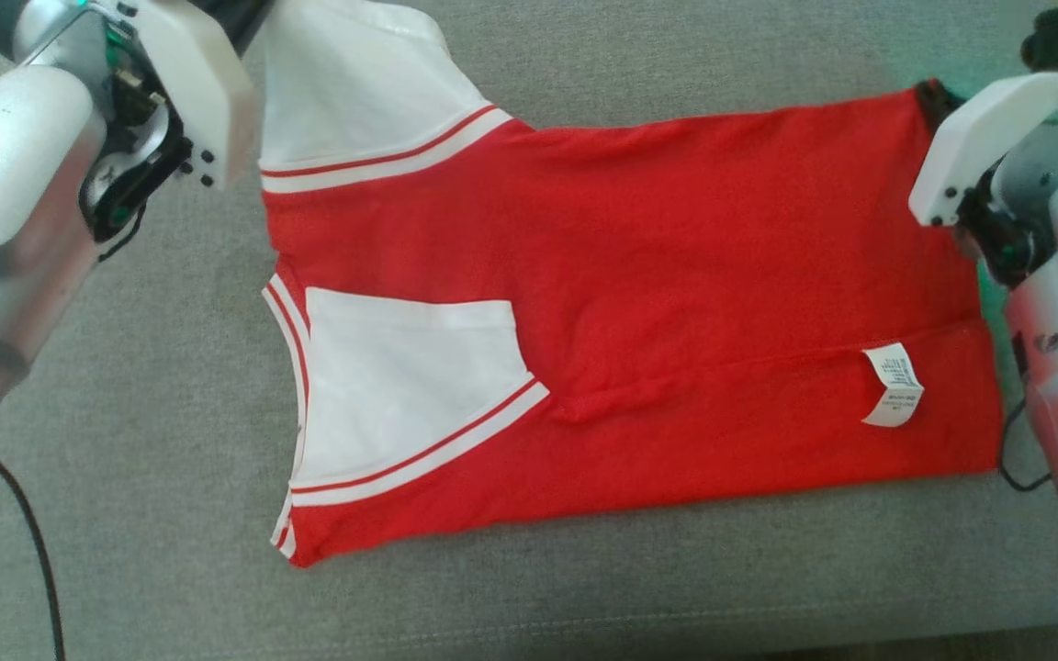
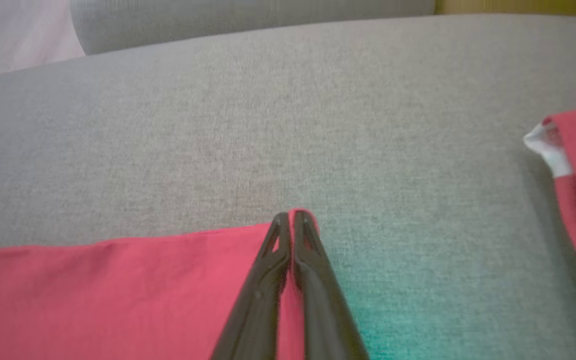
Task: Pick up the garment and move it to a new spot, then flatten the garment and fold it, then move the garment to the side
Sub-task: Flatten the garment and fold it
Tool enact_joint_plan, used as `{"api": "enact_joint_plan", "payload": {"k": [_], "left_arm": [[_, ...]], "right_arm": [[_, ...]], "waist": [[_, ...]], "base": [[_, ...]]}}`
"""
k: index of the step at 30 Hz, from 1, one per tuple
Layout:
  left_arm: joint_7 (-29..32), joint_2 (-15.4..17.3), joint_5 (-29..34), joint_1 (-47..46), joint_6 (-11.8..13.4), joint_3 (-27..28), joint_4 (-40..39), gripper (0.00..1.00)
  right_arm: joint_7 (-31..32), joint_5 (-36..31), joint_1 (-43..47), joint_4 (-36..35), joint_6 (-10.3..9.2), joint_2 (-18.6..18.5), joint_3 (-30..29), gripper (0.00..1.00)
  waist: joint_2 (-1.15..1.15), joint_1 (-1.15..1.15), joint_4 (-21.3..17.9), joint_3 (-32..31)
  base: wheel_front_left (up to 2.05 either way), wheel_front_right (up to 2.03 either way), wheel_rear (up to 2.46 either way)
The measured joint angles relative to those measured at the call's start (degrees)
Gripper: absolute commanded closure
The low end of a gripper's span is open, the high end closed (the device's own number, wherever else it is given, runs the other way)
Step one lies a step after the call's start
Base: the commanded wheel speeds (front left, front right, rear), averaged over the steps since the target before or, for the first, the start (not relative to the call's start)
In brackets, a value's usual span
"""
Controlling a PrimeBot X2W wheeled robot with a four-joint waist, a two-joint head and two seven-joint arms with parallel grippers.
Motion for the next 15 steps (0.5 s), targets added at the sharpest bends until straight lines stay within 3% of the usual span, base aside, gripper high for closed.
{"api": "enact_joint_plan", "payload": {"k": [8, 15], "left_arm": [[-7.72, -0.09, 1.16, -2.77, 0.52, 0.96, 1.85, 1.00], [-8.02, -1.46, -1.49, -2.25, 0.48, 1.22, 1.52, 1.00]], "right_arm": [[-4.12, 3.09, -2.42, -1.48, 0.00, -1.25, -1.49, 1.00], [-5.34, 5.81, -1.63, -3.01, 0.00, -3.54, -0.46, 1.00]], "waist": [[0.00, 0.00, -0.04, -0.23], [0.00, 0.00, 0.86, -1.92]], "base": [[0.00, 0.00, 0.00], [0.00, 0.00, 0.00]]}}
